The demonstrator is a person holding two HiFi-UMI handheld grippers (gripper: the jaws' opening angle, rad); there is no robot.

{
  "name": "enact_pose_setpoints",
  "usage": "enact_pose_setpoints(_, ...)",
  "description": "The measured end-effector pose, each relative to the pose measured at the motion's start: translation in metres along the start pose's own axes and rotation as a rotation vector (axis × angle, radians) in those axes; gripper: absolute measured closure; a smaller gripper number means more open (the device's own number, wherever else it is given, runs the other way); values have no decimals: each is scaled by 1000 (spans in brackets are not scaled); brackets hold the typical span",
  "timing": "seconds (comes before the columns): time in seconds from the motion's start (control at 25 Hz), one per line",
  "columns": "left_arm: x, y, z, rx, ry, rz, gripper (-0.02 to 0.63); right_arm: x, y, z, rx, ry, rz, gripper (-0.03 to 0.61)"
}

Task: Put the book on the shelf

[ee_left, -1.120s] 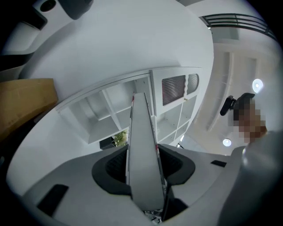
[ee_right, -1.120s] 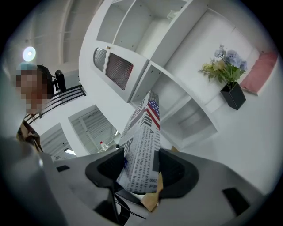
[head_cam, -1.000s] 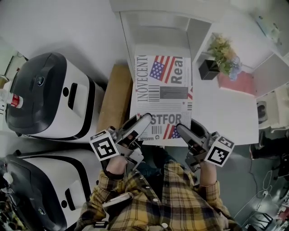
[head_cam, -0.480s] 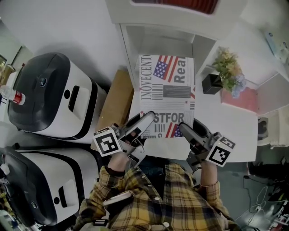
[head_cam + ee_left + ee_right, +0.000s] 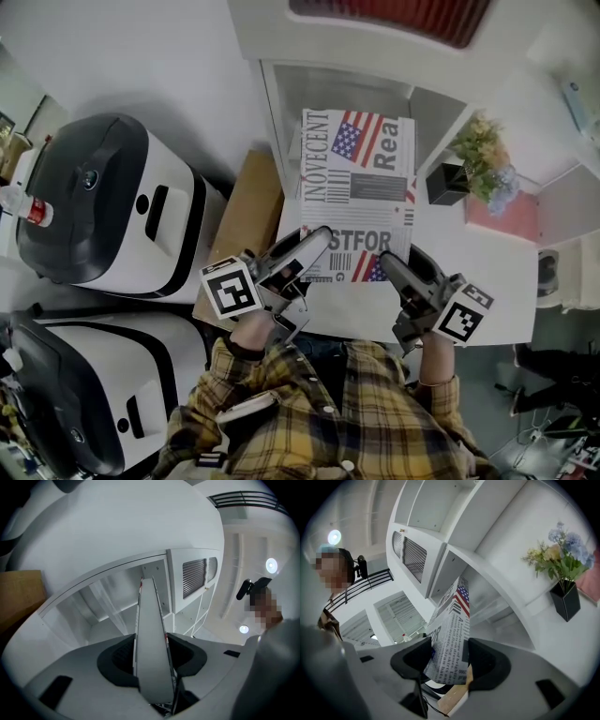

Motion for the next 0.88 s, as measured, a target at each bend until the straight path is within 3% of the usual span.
enact_pose_setpoints(0.24, 12, -3, -4, -62, -68, 169, 433, 5, -21, 8, -147, -18, -68, 339)
enact_pose_setpoints(0.36, 20, -3, -5, -49, -71, 177, 426, 10, -15, -1, -114, -13, -86, 339)
enact_pose_setpoints(0.6, 14, -11, -5, -107, -64, 173, 413, 5, -3, 0, -69, 19, -23, 339)
enact_pose_setpoints(0.88, 15, -6, -4, -97, -85, 175, 402, 5, 2, -2, -22, 17, -11, 339)
Point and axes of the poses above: the fingertips, and each gripper's own axes: z forward along the fingers, y to its left, x out of its underside, the point moved 7 cm from there along -z, backward along the fingers, and after that the axes turned 5 degrees about y, right-handed, at the moved point
